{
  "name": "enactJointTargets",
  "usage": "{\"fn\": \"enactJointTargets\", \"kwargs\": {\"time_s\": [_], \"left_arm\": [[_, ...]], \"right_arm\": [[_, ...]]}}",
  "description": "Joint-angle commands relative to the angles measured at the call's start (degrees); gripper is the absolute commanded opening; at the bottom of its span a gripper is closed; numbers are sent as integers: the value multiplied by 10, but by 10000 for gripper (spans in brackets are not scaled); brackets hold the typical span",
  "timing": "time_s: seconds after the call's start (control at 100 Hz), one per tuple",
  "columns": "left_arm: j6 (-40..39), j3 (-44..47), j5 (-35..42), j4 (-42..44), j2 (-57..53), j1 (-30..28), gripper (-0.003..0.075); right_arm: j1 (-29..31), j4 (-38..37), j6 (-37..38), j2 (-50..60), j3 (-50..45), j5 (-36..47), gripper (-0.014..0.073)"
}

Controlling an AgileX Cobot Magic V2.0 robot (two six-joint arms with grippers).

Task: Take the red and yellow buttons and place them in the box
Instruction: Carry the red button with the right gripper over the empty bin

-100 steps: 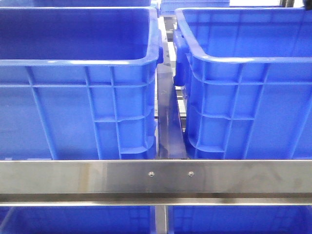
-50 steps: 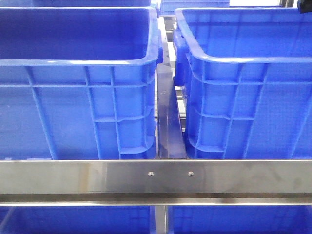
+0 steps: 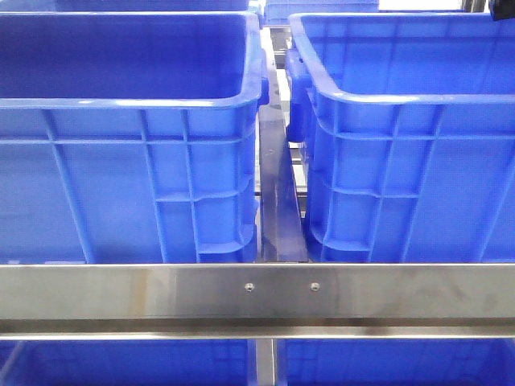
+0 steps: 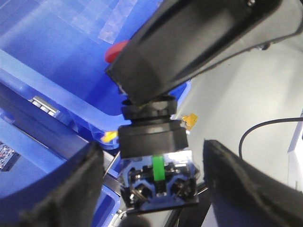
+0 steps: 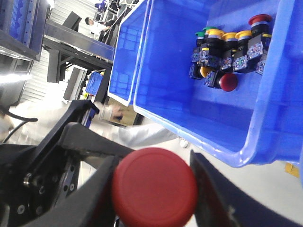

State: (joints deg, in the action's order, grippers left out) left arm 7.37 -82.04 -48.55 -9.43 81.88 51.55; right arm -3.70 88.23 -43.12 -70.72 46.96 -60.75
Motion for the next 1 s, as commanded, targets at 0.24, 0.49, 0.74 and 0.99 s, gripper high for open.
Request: {"fn": "enactJointTargets", "kwargs": {"time_s": [0.24,0.49,0.74,0.99], "left_arm": [[-5,-18,23,-8,-26,2,463],[-9,-18,24,-5,-43,-12,463],[-18,-18,24,-5,-44,-105,463],[-24,9,30,-5,-54,-222,463]], "right_arm": [[5,49,-28,12,21,13,78],[64,47,-29,12,55,10,78],[139,41,-29,12,58,-12,78],[157,41,-34,12,58,-12,78]]}}
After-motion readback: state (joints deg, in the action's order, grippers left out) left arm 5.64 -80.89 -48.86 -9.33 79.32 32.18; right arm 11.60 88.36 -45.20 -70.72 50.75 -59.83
